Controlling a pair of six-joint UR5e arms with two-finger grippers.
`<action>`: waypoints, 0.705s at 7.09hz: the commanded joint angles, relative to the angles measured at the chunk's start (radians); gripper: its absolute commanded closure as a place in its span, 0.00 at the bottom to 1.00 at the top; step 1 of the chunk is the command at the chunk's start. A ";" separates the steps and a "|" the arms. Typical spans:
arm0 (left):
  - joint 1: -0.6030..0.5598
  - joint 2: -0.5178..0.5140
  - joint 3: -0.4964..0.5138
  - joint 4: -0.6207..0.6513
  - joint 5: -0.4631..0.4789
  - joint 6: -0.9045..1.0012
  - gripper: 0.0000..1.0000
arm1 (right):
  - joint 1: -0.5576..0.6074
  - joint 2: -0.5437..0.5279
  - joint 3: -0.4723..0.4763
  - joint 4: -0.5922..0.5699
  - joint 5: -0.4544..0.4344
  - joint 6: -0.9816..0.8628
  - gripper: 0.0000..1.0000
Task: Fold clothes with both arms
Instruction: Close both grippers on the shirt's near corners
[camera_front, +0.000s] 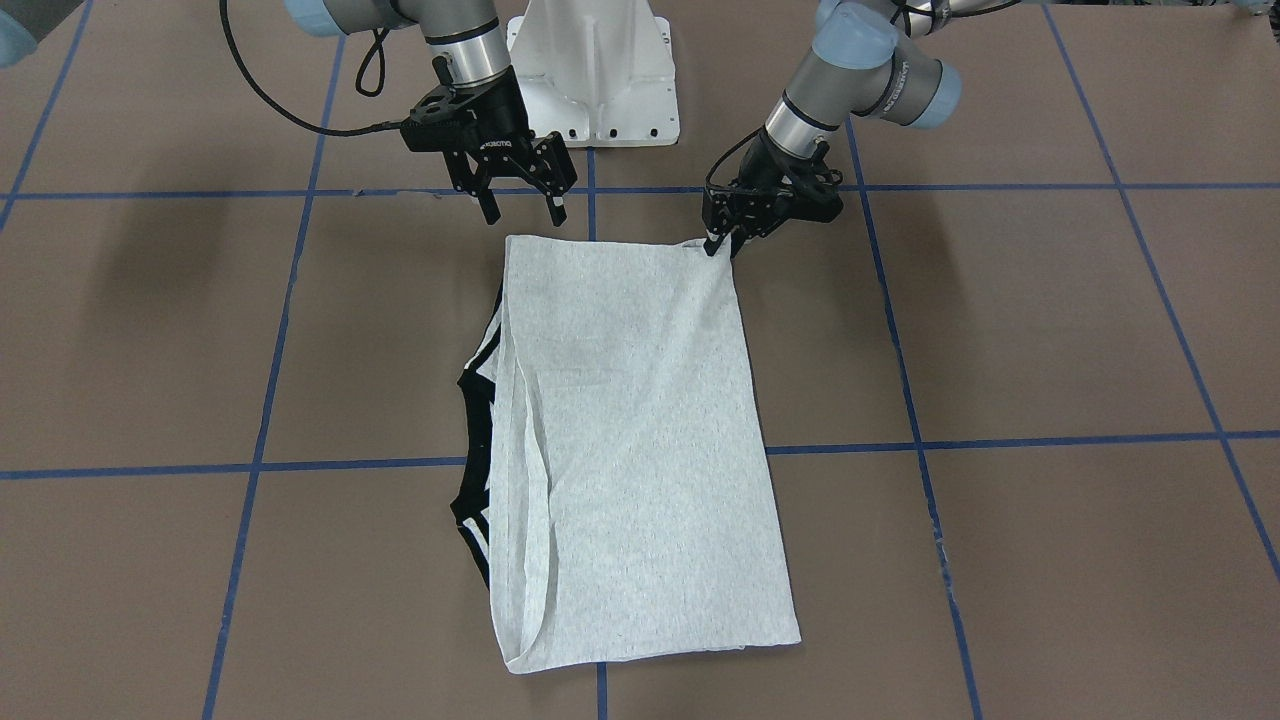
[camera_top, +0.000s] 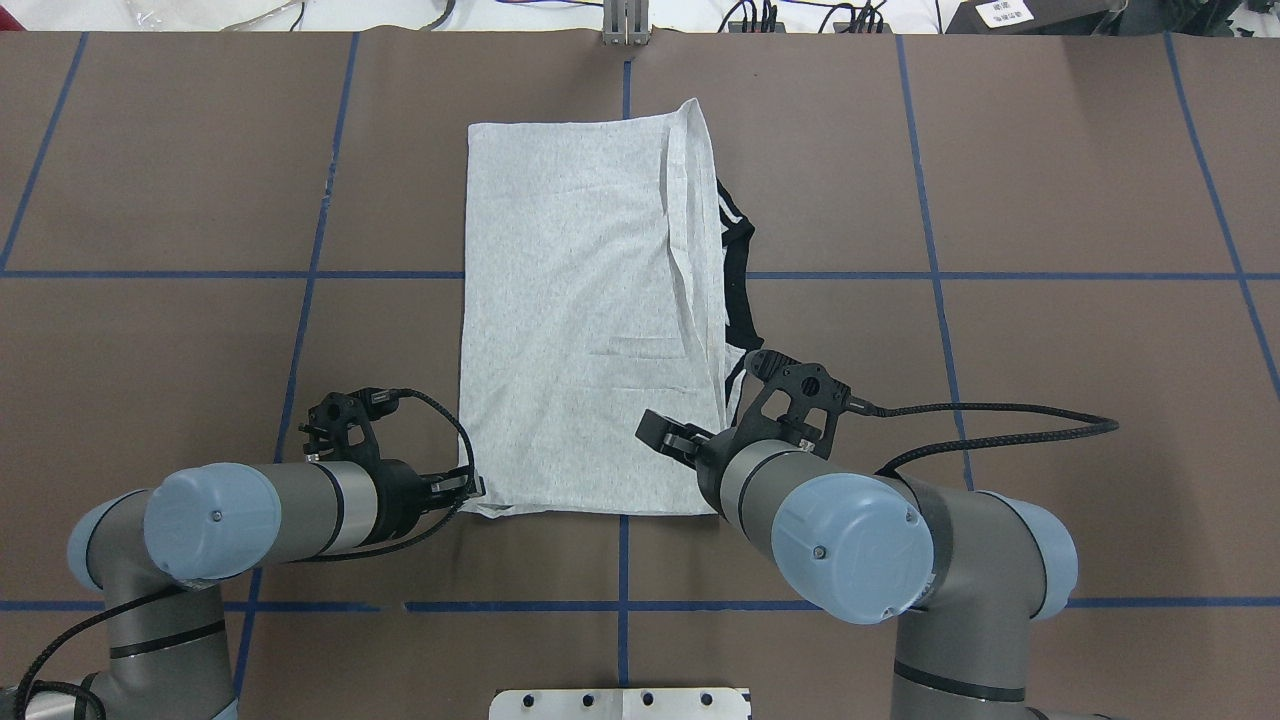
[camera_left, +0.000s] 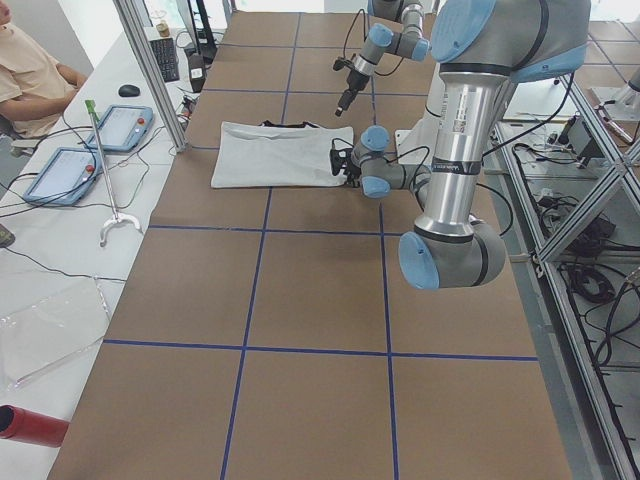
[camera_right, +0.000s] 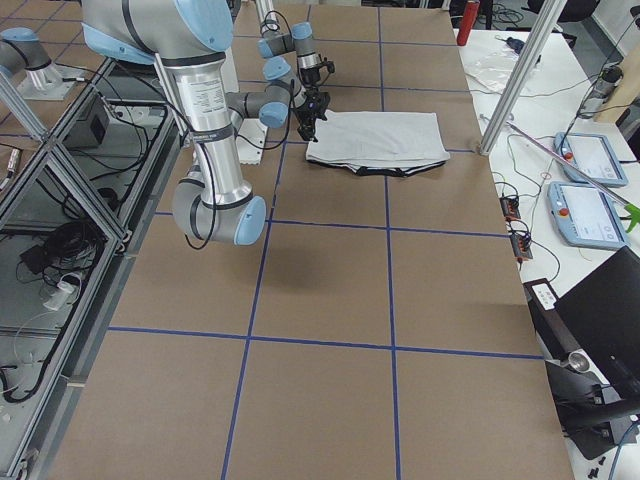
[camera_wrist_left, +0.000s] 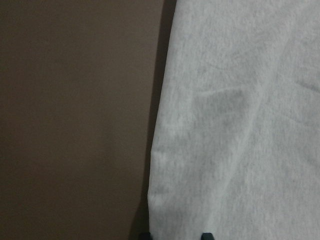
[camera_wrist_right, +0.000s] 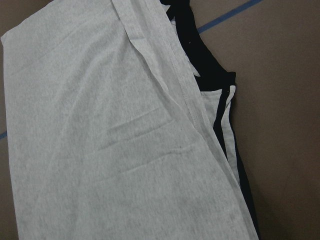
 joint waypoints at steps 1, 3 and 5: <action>0.006 -0.007 -0.005 0.000 0.001 0.000 1.00 | -0.019 0.012 -0.032 -0.006 -0.020 0.148 0.08; 0.006 -0.009 -0.014 0.000 0.001 0.000 1.00 | -0.024 0.013 -0.087 -0.015 -0.022 0.260 0.13; 0.006 -0.011 -0.019 -0.002 0.000 0.000 1.00 | -0.037 0.015 -0.153 -0.011 -0.026 0.301 0.12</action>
